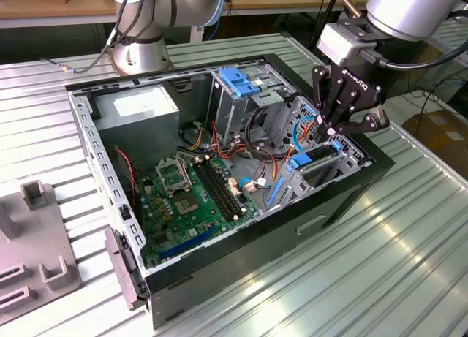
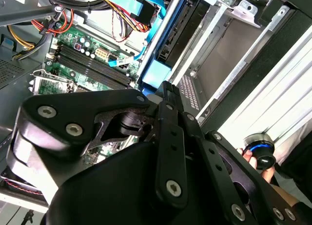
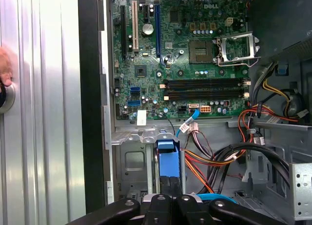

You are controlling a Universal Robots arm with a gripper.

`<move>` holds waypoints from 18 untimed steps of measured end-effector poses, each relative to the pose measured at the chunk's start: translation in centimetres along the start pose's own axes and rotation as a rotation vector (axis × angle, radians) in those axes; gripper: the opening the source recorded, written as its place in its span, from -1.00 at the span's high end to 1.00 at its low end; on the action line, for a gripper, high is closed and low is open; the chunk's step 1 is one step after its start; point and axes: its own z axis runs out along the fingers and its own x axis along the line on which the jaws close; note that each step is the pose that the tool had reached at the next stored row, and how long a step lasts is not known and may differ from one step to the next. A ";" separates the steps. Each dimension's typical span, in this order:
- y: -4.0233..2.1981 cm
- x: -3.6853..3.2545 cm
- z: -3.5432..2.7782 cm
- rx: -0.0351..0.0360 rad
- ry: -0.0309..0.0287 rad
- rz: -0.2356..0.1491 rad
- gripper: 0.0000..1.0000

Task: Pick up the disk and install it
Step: 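Insert the first disk wire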

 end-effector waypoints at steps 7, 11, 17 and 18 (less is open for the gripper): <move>0.00 0.00 0.04 0.0000 0.0000 0.000 0.80; -0.25 -0.01 0.05 0.0000 -0.0001 0.000 0.80; -1.45 -0.06 0.04 -0.0001 0.0000 -0.003 0.80; -1.65 -0.07 0.05 -0.0001 0.0000 -0.004 0.80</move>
